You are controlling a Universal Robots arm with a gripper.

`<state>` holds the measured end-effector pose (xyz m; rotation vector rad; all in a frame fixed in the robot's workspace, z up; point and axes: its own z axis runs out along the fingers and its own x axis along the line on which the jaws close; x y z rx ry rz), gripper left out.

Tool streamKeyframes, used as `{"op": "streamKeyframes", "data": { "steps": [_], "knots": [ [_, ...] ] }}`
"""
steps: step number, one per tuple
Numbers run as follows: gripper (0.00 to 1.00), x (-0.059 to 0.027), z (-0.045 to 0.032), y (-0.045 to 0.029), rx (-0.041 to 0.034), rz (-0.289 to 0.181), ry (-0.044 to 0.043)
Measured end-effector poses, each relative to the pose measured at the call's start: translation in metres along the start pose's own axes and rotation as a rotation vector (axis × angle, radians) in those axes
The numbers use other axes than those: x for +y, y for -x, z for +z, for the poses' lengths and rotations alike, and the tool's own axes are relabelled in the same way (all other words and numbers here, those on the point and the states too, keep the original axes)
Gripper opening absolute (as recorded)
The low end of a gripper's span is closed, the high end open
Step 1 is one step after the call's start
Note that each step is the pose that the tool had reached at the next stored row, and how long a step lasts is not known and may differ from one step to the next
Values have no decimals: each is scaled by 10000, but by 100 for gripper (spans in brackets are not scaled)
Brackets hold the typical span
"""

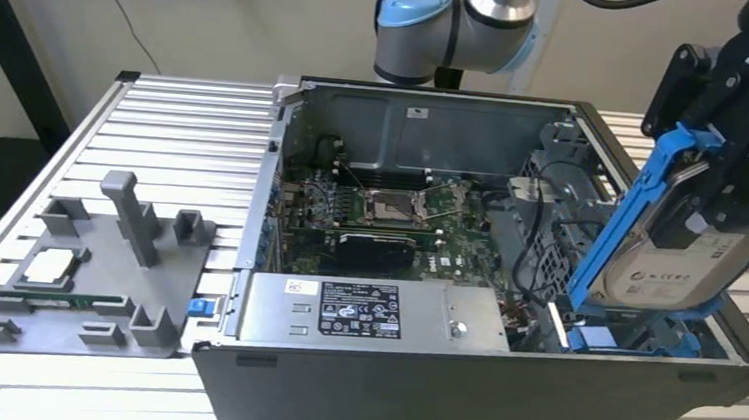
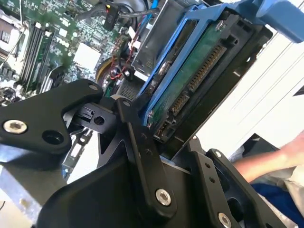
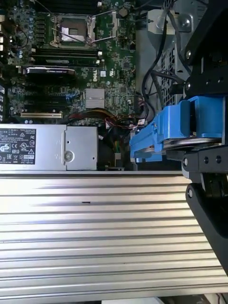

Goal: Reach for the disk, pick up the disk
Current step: 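Pick up the disk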

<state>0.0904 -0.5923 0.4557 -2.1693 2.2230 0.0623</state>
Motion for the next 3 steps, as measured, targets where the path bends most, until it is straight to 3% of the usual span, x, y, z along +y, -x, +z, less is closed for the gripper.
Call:
{"op": "streamKeyframes", "data": {
  "steps": [3],
  "knots": [
    [0, 0, 2, 0, 0, 0, 0]
  ]
}}
